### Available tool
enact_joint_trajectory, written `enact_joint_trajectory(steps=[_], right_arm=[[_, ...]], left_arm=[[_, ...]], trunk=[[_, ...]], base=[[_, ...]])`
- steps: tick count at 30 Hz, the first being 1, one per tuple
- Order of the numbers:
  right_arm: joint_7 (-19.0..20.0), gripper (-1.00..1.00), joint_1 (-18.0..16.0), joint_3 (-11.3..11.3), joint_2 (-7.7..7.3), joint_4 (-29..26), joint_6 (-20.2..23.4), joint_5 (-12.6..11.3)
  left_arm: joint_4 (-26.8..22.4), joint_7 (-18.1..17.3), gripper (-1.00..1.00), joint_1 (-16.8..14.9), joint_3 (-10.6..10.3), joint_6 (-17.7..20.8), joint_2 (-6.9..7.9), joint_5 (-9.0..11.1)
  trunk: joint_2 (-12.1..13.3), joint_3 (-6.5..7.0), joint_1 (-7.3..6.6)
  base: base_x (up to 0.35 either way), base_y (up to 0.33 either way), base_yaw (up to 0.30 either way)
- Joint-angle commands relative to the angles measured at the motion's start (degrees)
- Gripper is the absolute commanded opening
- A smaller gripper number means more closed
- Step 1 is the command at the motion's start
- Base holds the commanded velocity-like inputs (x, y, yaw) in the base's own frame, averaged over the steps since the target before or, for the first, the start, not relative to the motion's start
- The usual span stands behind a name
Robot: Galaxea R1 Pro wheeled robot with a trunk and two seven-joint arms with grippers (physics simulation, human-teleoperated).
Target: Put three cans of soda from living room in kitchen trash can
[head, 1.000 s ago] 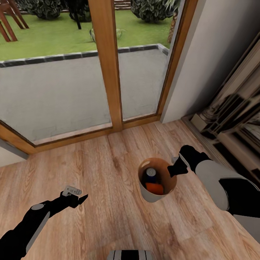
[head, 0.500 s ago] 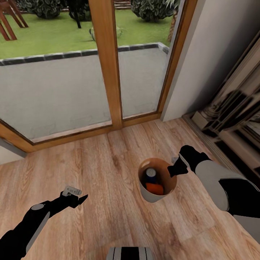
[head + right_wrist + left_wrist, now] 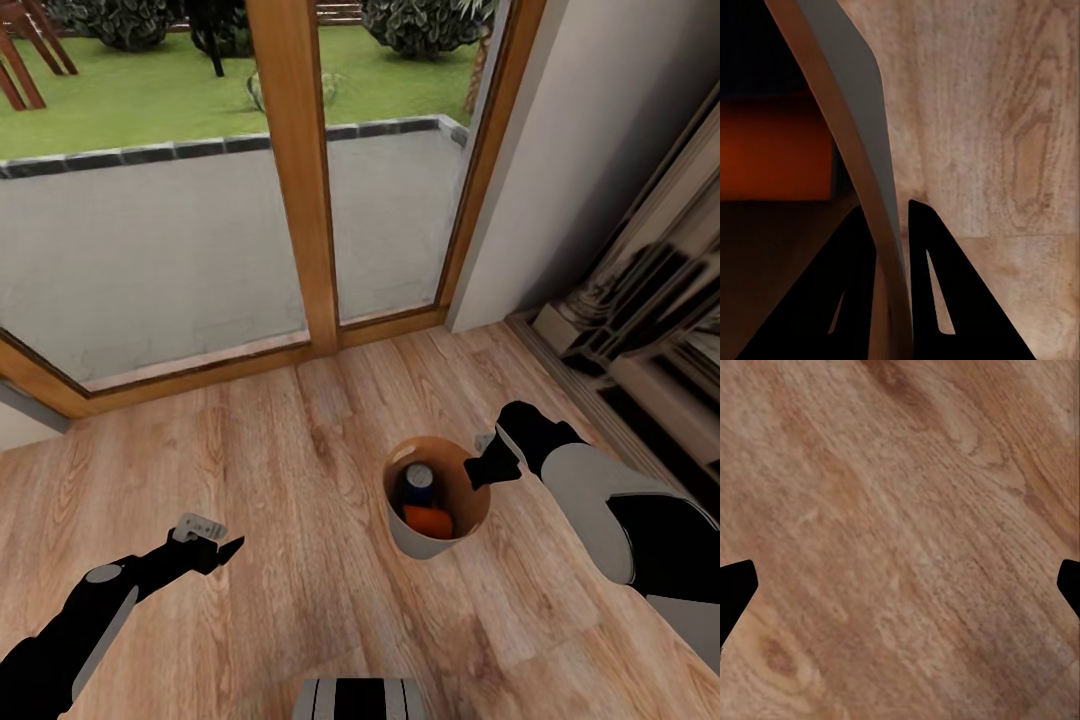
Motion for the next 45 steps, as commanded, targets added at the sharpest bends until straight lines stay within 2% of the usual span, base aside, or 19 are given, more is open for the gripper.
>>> enact_joint_trajectory(steps=[1, 6, 25, 32, 45], right_arm=[[0.3, -1.0, 0.0, -0.6, 0.01, 0.0, 0.3, -1.6], [0.3, -1.0, 0.0, -0.7, 0.01, -0.1, 0.4, -1.6], [-0.2, -1.0, 0.1, -0.7, 0.07, -0.2, 0.4, -1.6], [-0.2, -1.0, 0.1, -0.7, 0.04, -0.3, 0.3, -1.6], [-0.3, -1.0, 0.1, -0.7, 0.03, -0.4, 0.3, -1.6]], left_arm=[[0.0, -0.1, 1.0, 0.0, 0.0, -0.3, 0.0, 0.0], [0.0, -0.1, 1.0, 0.0, 0.0, -0.8, 0.0, 0.0], [0.7, 0.2, 1.0, 0.0, 0.0, -0.9, 0.0, -0.1], [0.8, 0.2, 1.0, 0.0, 0.0, -1.0, 0.0, 0.0], [0.8, 0.2, 1.0, 0.0, 0.0, -0.9, 0.0, -0.1]], trunk=[[0.0, 0.0, 0.0], [0.0, 0.0, 0.0], [-7.6, -3.41, 4.17], [-7.6, -3.41, 4.17], [-12.4, -5.56, 6.8]], base=[[0.0, 0.0, 0.0], [0.0, 0.0, 0.0], [0.0, 0.0, 0.0], [0.0, 0.0, 0.0], [0.0, 0.0, 0.0]])
